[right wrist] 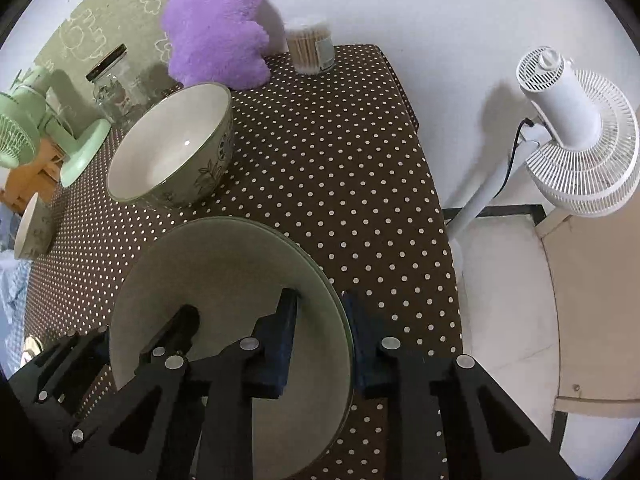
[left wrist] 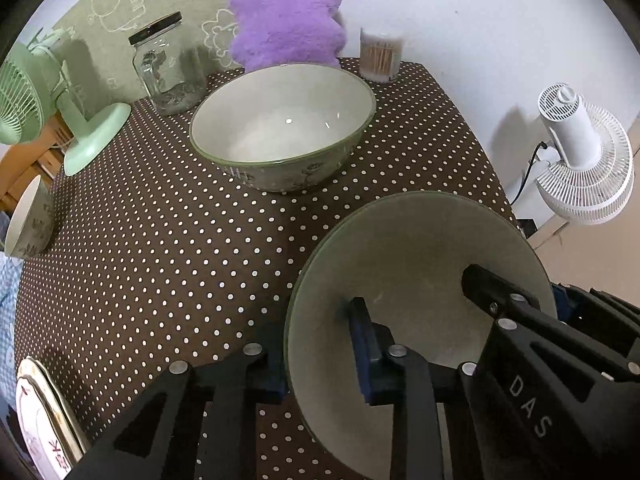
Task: Organize plates and bowls
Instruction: 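Carry the gripped bowl with the left tool beside the plate stack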
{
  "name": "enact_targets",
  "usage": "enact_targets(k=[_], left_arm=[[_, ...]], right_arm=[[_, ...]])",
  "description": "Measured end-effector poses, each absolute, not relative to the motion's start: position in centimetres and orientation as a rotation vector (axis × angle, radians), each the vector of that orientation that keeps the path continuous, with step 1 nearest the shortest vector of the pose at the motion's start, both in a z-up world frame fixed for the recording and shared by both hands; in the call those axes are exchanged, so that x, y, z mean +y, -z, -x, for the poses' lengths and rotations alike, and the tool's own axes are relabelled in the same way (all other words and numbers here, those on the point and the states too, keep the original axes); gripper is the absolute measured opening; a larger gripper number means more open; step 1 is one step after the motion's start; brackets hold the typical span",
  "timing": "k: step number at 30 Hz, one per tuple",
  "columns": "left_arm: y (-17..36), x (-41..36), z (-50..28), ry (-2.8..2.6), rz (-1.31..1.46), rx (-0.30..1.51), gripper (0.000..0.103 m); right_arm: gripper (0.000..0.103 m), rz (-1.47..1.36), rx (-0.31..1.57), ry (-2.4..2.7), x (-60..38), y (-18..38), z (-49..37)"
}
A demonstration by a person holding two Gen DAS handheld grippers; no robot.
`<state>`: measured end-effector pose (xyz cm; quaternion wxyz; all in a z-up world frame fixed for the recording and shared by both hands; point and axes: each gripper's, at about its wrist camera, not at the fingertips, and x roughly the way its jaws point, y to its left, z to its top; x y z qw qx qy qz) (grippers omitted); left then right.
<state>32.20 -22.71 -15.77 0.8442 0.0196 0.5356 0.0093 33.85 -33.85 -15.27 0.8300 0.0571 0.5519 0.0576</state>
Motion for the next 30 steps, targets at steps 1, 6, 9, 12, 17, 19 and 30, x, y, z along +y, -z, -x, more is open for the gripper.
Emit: enact_targets(k=[1, 6, 9, 12, 17, 19, 30], left_arm=[[15.7, -22.7, -32.2, -0.018, -0.043, 1.132, 0.024], [15.5, -22.2, -31.8, -0.005, -0.041, 1.140, 0.024], [15.0, -21.6, -31.1, 0.007, -0.037, 1.140, 0.024], [14.4, -21.0, -30.3, 0.022, -0.041, 1.138, 0.024], [13.4, -19.6, -28.4, 0.045, -0.046, 1.134, 0.024], [13.1, -18.8, -27.4, 0.055, -0.048, 1.133, 0.024], [12.2, -14.2, -22.3, 0.104, -0.062, 1.149, 0.024]], right_arm=[[0.027, -0.121, 1.172, -0.118, -33.8, 15.2, -33.8], [0.027, -0.116, 1.174, -0.106, -33.4, 14.8, -33.4], [0.027, -0.115, 1.168, -0.104, -33.2, 14.3, -32.8], [0.027, -0.126, 1.165, -0.097, -32.8, 13.7, -31.9], [0.027, -0.135, 1.162, -0.082, -31.6, 12.6, -29.9], [0.027, -0.140, 1.161, -0.076, -31.0, 12.1, -28.9], [0.027, -0.156, 1.172, -0.042, -26.3, 10.6, -23.2]])
